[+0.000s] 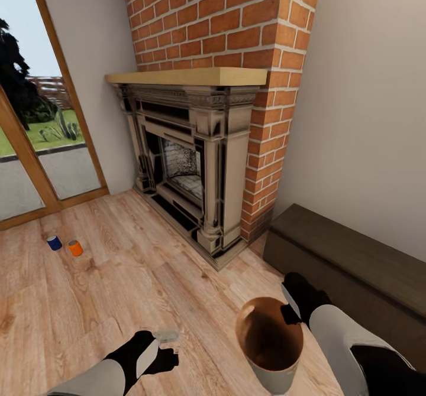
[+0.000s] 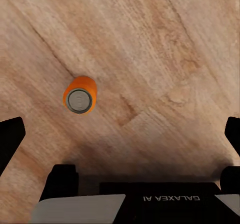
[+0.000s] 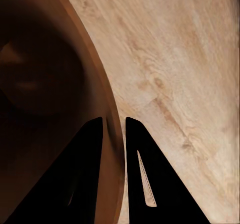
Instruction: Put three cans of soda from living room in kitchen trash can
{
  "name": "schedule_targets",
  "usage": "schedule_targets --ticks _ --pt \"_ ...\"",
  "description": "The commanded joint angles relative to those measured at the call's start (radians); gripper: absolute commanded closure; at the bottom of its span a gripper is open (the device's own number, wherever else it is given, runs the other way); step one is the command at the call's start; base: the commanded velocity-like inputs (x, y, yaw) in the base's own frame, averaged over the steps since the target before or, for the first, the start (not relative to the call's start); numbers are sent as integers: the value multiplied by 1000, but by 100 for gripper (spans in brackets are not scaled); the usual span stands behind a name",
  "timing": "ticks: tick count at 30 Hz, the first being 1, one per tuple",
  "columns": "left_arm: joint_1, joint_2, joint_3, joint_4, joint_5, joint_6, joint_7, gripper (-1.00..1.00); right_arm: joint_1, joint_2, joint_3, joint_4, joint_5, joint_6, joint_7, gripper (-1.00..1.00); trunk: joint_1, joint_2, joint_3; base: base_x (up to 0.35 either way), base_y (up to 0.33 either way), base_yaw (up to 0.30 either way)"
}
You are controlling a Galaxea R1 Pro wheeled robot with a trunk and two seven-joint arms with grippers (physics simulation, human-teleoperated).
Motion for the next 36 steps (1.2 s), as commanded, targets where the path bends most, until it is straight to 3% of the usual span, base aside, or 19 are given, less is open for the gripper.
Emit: schedule_targets --ticks 1,6,21,27,31,36 --pt "30 3 0 0 1 0 -1 -100 -82 40 0 -1 -239 68 -59 100 0 0 0 0 0 0" --pt "34 7 0 -1 -1 -9 -3 -100 -96 68 2 -1 -240 68 -105 100 0 0 0 0 0 0" --pt "35 8 0 -10 1 -15 -2 -100 -110 73 5 0 -240 68 -118 100 0 0 0 0 0 0" --pt "35 38 2 -11 5 -17 -8 -100 -110 73 6 -1 -240 68 -118 100 0 0 0 0 0 0" --pt "35 65 3 -11 6 -14 -57 -100 -110 74 9 -4 -239 68 -118 100 0 0 0 0 0 0" --pt "35 101 2 -7 3 -10 -184 -100 -131 82 12 -9 -243 68 -118 100 0 0 0 0 0 0"
